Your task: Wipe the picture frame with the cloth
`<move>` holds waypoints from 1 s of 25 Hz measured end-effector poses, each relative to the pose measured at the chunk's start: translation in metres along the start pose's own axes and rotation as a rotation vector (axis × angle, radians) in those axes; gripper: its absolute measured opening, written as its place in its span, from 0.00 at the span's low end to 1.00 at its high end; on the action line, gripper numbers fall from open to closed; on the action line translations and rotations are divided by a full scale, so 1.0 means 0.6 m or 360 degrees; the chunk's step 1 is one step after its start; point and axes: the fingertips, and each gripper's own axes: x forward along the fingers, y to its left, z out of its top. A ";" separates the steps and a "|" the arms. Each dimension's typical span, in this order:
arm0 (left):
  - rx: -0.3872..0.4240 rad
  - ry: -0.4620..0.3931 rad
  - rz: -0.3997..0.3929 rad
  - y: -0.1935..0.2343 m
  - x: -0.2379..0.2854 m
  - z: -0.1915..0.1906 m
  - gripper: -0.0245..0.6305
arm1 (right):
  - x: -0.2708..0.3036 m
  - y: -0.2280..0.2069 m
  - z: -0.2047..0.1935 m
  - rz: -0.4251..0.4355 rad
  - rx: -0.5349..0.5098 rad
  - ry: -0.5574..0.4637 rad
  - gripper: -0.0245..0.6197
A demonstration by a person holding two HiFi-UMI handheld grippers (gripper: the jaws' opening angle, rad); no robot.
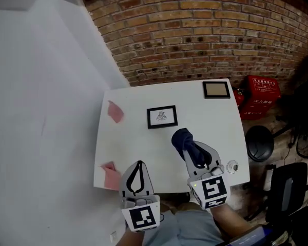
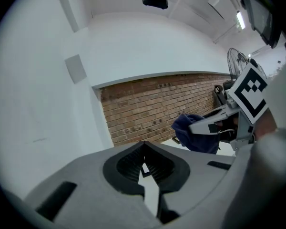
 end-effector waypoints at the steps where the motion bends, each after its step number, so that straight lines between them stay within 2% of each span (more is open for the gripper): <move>1: -0.0002 -0.0004 0.0019 0.006 0.004 0.004 0.05 | 0.008 0.001 0.007 0.0017 -0.0005 -0.0008 0.17; 7: -0.0017 -0.0025 0.0094 0.039 0.023 0.014 0.05 | 0.055 0.011 0.037 0.0090 -0.0032 -0.0041 0.17; 12: -0.0057 0.0020 0.0110 0.073 0.052 -0.002 0.05 | 0.103 0.021 0.037 0.0117 -0.0047 0.0008 0.17; 16: -0.0068 0.0082 0.0076 0.097 0.091 -0.033 0.05 | 0.153 0.030 0.024 0.0124 -0.0036 0.0054 0.17; 20: -0.0105 0.0146 0.0032 0.120 0.132 -0.067 0.05 | 0.202 0.040 -0.007 0.0127 -0.0027 0.0119 0.17; 25: -0.0092 0.0233 -0.0038 0.133 0.181 -0.113 0.05 | 0.259 0.055 -0.054 0.0143 0.0016 0.0245 0.17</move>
